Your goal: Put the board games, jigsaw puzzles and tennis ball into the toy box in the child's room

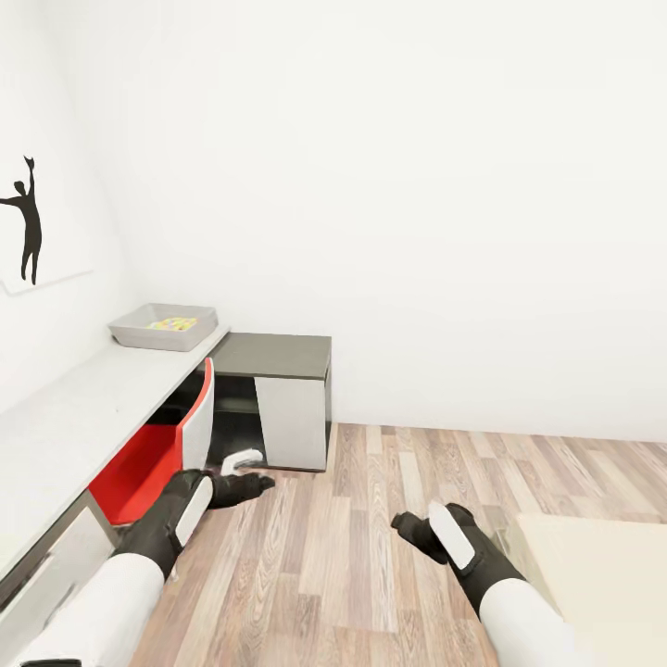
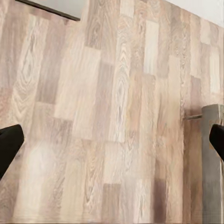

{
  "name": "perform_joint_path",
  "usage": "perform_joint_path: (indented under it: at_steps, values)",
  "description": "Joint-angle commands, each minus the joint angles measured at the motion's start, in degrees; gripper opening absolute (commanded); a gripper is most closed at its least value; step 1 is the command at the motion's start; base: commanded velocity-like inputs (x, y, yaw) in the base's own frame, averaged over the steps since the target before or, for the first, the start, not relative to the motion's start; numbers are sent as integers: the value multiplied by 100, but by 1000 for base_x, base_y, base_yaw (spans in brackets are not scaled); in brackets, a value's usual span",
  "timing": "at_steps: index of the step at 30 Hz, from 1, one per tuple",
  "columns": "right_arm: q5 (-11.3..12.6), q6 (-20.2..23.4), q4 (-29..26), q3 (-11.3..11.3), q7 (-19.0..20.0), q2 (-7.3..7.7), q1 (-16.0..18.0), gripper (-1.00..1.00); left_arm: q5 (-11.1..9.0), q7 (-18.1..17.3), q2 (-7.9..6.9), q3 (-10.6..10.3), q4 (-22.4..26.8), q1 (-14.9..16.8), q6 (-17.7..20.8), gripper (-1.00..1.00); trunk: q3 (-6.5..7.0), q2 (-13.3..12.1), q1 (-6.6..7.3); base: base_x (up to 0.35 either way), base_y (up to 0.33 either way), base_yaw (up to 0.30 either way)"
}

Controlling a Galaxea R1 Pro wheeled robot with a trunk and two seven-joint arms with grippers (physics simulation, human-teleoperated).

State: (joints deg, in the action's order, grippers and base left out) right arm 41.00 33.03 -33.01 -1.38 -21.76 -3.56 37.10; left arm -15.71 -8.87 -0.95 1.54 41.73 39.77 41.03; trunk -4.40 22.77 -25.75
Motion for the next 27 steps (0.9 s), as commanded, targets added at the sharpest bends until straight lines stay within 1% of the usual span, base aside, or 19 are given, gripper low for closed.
perform_joint_path:
  at_steps: [1, 2, 3, 5, 8, 10, 12, 13, 14, 16, 17, 18, 19, 20, 21, 22, 23, 24, 27]
  values:
    - [58, -242, 374, -99, -62, -31, 129, 100, 97, 442, 137, -2, -408, 9, -353, 100, -13, 15, -3, 0, 0, 0]
    - [57, -488, 695, -203, -66, -66, 219, 100, 210, 863, 238, -24, -796, 10, -707, 100, -13, 15, -3, 0, 0, 0]
    - [57, -610, 832, -261, -68, -80, 250, 100, 271, 1052, 276, -34, -979, 11, -867, 100, -13, 15, -3, 0, 0, 0]
    - [61, -1041, 1238, -515, -71, -109, 319, 100, 507, 1599, 370, -67, -1615, 12, -1381, 100, -13, 15, -3, 0, 0, 0]
    - [68, -1264, 1494, -766, -78, -117, 319, 100, 676, 1843, 407, -88, -2193, 8, -1760, 100, -13, 15, -3, 0, 0, 0]
    - [70, -1416, 1868, -954, -79, -118, 309, 100, 757, 1942, 415, -104, -2833, -31, -2177, 100, -13, 15, -3, 0, 0, 0]
    - [64, -1572, 2282, -1026, -76, -117, 239, 100, 796, 1981, 400, -113, -3353, -129, -2552, 100, -13, 15, -3, 0, 0, 0]
    - [61, -1718, 2559, -1053, -74, -114, 101, 100, 819, 1994, 394, -116, -3510, -195, -2684, 100, -13, 15, -3, 0, 0, 0]
    - [60, -1801, 2681, -1063, -72, -114, 9, 100, 896, 2018, 383, -125, -3753, -371, -2942, 100, -13, 15, -3, 0, 0, 0]
    - [55, -2160, 2990, -1093, -68, -108, -466, 100, 1203, 2048, 363, -176, -3986, -850, -3392, 100, -13, 15, -3, 0, 0, 0]
    - [49, -2251, 3033, -1103, -67, -106, -607, 100, 1310, 2053, 361, -194, -4018, -988, -3488, 100, -13, 15, -3, 0, 0, 0]
    - [9, -2435, 3093, -1146, -66, -98, -899, 100, 1539, 2062, 357, -224, -4061, -1262, -3670, 100, -13, 15, -3, 0, 0, 0]
    - [-83, -2626, 3133, -1233, -66, -83, -1183, 100, 1770, 2068, 353, -246, -4089, -1517, -3849, 100, -13, 15, -3, 0, 0, 0]
    - [-150, -2726, 3148, -1291, -64, -74, -1316, 100, 1880, 2070, 350, -254, -4100, -1636, -3938, 100, -13, 15, -3, 0, 0, 0]
    - [-311, -2930, 3168, -1417, -61, -62, -1554, 100, 2081, 2075, 336, -266, -4117, -1866, -4113, 100, -13, 15, -3, 0, 0, 0]
    - [-403, -3029, 3177, -1476, -60, -63, -1660, 100, 2169, 2076, 319, -270, -4123, -1984, -4199, 100, -13, 15, -3, 0, 0, 0]
    - [-585, -3209, 3192, -1571, -59, -72, -1851, 100, 2316, 2078, 268, -276, -4131, -2221, -4363, 100, -13, 15, -3, 0, 0, 0]
    - [-755, -3352, 3206, -1633, -58, -83, -2018, 100, 2420, 2079, 202, -279, -4137, -2436, -4514, 100, -13, 15, -3, 0, 0, 0]
    - [-1032, -3533, 3229, -1707, -57, -93, -2335, 100, 2540, 2075, 51, -284, -4148, -2804, -4746, 100, -13, 15, -3, 0, 0, 0]
